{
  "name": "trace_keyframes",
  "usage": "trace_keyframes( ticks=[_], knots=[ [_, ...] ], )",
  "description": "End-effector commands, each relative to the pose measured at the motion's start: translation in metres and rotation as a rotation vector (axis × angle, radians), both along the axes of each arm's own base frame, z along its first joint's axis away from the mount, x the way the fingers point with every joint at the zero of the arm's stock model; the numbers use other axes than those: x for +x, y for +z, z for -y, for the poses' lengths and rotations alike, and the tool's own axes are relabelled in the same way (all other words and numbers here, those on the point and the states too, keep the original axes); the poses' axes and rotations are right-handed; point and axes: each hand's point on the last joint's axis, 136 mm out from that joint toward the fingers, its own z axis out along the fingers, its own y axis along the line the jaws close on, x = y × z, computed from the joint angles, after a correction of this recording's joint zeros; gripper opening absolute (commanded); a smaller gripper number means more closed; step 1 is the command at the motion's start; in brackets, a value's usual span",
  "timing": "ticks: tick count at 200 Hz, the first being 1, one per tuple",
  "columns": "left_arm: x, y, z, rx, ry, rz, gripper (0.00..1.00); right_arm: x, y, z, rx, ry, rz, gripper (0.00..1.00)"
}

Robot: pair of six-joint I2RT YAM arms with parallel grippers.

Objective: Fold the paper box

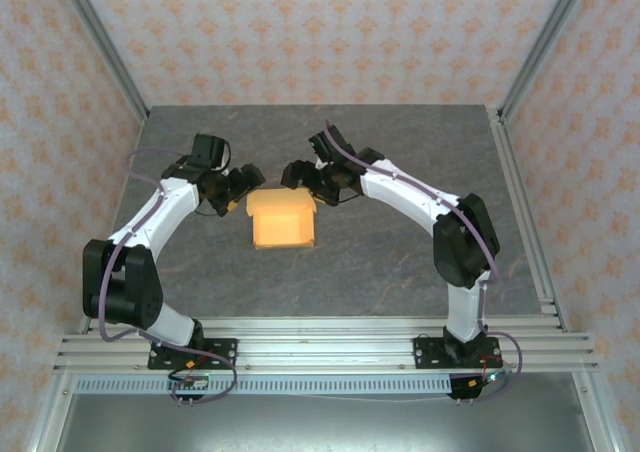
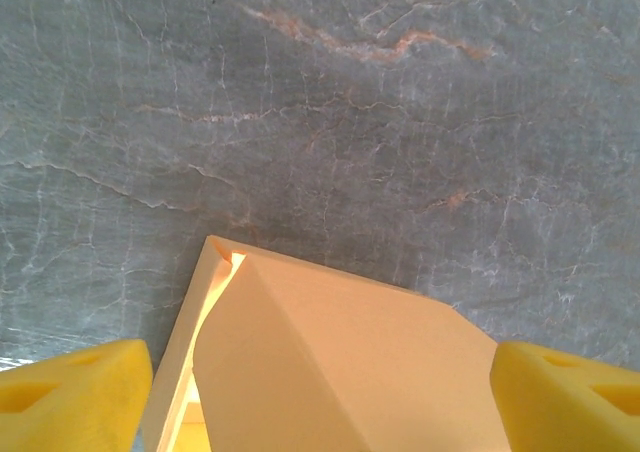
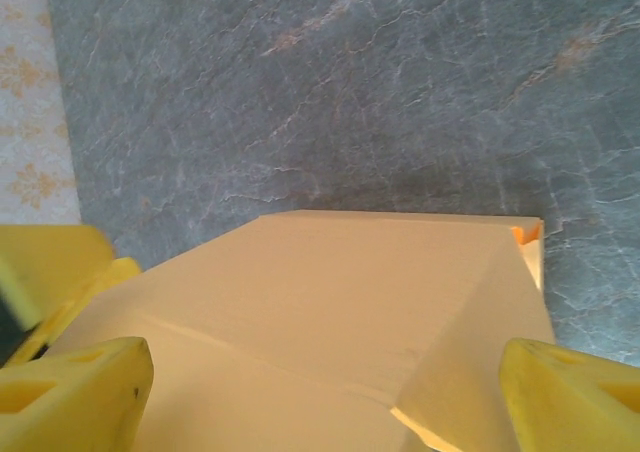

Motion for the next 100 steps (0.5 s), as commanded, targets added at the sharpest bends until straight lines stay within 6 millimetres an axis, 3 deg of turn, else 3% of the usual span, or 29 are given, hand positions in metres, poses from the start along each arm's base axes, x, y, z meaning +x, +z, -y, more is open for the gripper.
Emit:
trace_keyframes(
  ticks=[1, 60, 100],
  knots=[
    [0.005, 0.001, 0.01, -0.021, -0.024, -0.001, 0.84, -0.003, -0.007, -0.008, 0.024, 0.0, -0.025, 0.9],
    [0.006, 0.001, 0.021, -0.028, -0.054, -0.006, 0.77, -0.009, -0.012, -0.007, 0.033, -0.001, -0.048, 0.9],
    [-0.008, 0.004, 0.023, -0.014, -0.074, -0.026, 0.75, -0.019, -0.018, -0.002, 0.019, 0.01, -0.069, 0.93]
  ],
)
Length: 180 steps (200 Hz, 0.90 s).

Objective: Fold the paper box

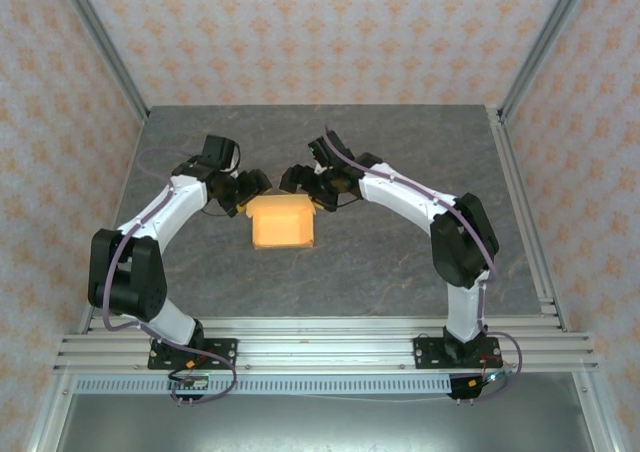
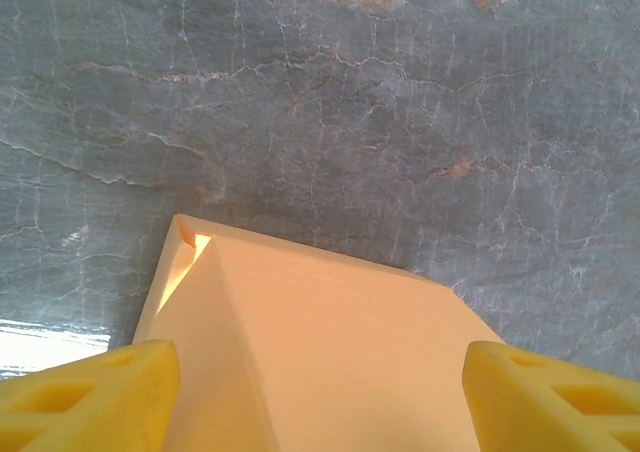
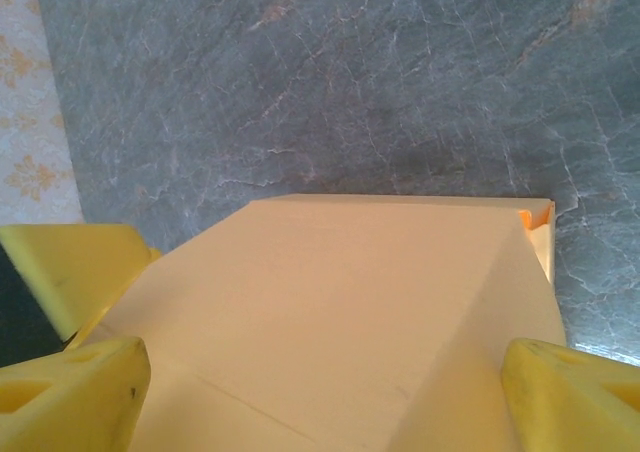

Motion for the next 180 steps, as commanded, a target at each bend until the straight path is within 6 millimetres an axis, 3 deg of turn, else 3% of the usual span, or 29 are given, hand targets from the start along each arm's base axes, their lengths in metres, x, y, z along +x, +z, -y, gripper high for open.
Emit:
trace_keyframes(
  ticks=[1, 28, 101, 180],
  knots=[
    [-0.006, 0.014, 0.002, 0.005, -0.019, 0.005, 0.75, -0.01, -0.004, 0.001, 0.0, 0.01, -0.02, 0.93],
    [-0.018, 0.011, -0.007, 0.055, -0.017, -0.015, 0.75, -0.015, -0.006, 0.002, 0.008, 0.013, -0.031, 0.93],
    [-0.028, -0.002, -0.004, 0.047, -0.045, -0.069, 0.78, -0.018, -0.003, 0.0, 0.03, 0.02, -0.033, 0.96],
    [-0.034, -0.002, 0.021, -0.082, -0.077, -0.083, 0.75, -0.017, -0.001, -0.013, 0.108, 0.015, -0.063, 0.97]
  ],
)
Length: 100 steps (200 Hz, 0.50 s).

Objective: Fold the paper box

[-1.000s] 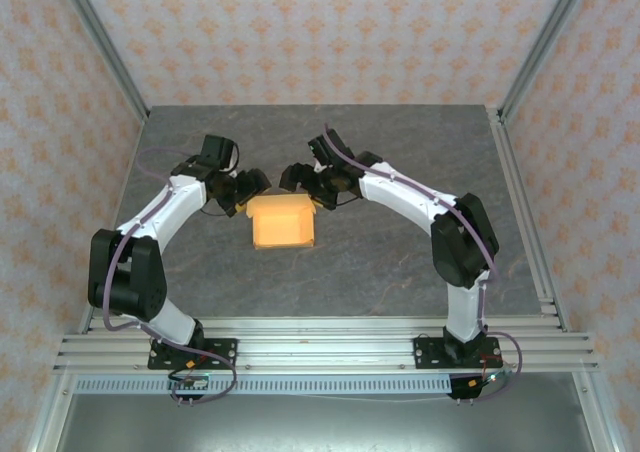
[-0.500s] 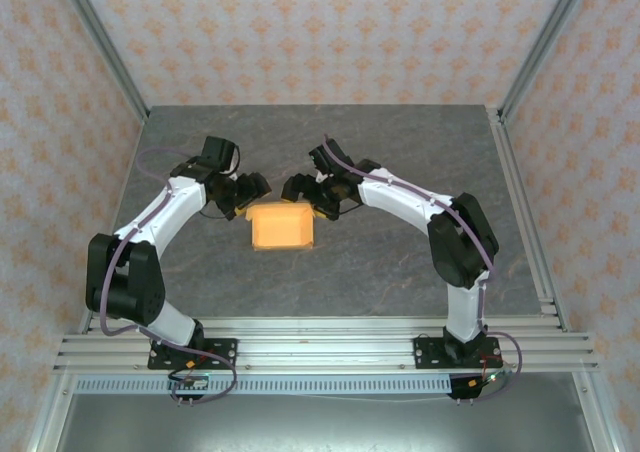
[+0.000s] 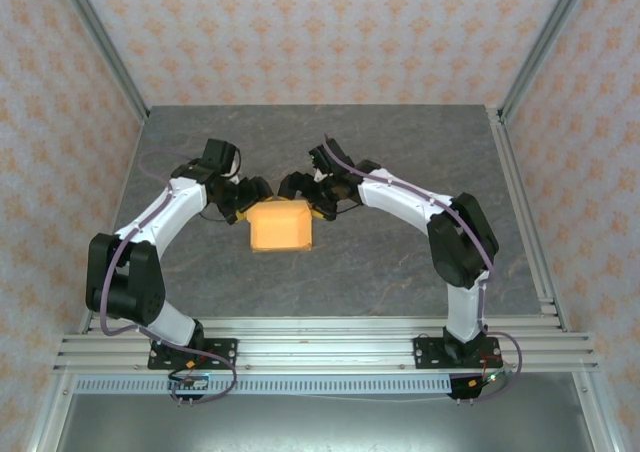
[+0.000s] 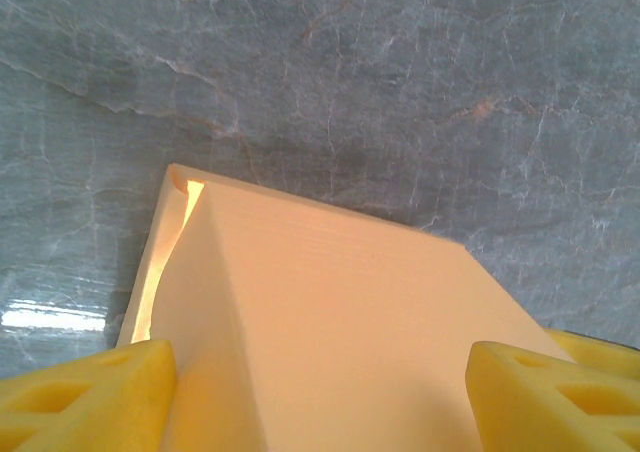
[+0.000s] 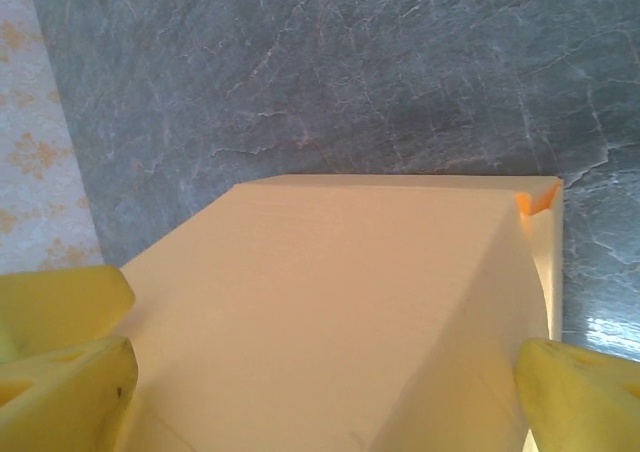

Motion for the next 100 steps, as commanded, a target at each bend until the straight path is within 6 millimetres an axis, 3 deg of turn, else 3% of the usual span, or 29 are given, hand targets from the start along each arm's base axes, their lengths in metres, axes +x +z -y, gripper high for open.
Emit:
trace_keyframes(
  ticks=[1, 65, 100],
  knots=[
    [-0.01, 0.001, 0.014, -0.062, -0.026, -0.016, 0.75, -0.004, 0.014, -0.008, 0.064, 0.001, 0.002, 0.97],
    [-0.014, -0.005, 0.018, -0.057, -0.029, -0.02, 0.73, -0.005, 0.012, -0.013, 0.099, -0.004, -0.011, 0.88],
    [-0.02, -0.012, 0.014, -0.022, -0.028, -0.026, 0.72, -0.008, 0.004, -0.006, 0.061, 0.001, -0.007, 0.85]
  ],
)
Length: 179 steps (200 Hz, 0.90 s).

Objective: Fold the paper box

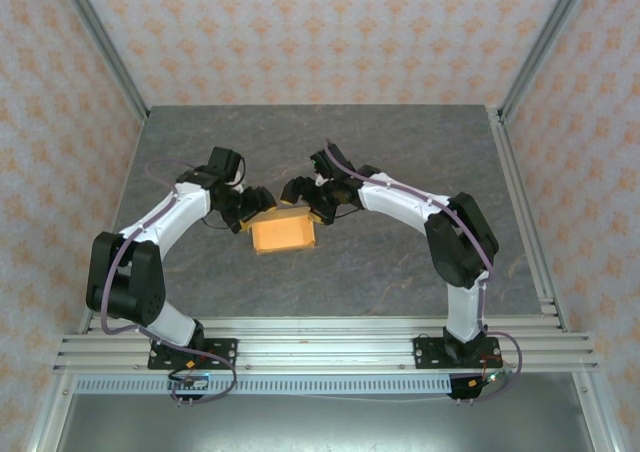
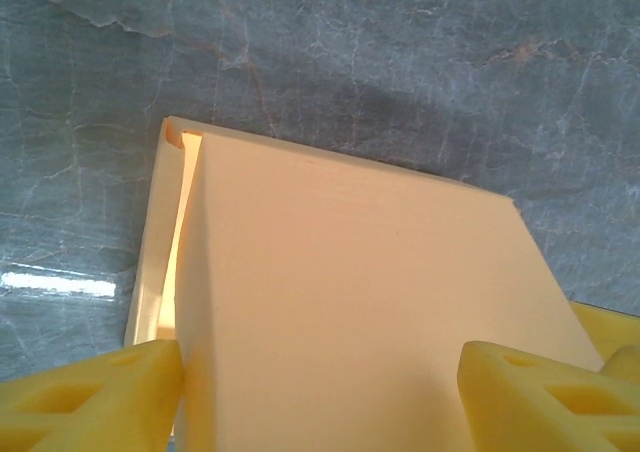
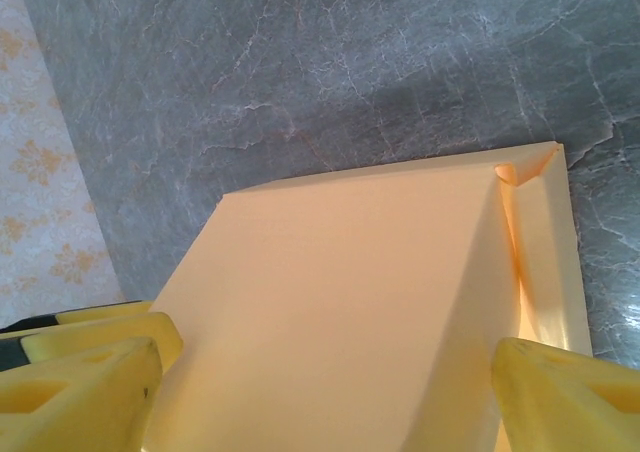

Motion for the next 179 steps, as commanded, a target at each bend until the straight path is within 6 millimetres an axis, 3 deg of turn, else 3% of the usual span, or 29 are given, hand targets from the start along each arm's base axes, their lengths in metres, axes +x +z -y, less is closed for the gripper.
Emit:
trace_keyframes(
  ticks=[1, 51, 145, 179],
  knots=[
    [-0.003, 0.006, 0.004, -0.005, -0.009, 0.035, 0.72, -0.004, 0.015, -0.005, 0.035, 0.024, 0.036, 0.85],
    [-0.014, -0.006, -0.006, 0.057, -0.005, 0.021, 0.68, -0.011, 0.001, 0.006, -0.025, 0.039, 0.047, 0.77],
    [-0.034, -0.035, -0.023, 0.173, -0.025, -0.035, 0.31, -0.021, -0.024, 0.016, -0.109, 0.078, 0.053, 0.58],
    [-0.042, -0.04, -0.036, 0.261, -0.046, -0.05, 0.32, -0.026, -0.032, 0.024, -0.186, 0.11, 0.073, 0.58]
  ],
)
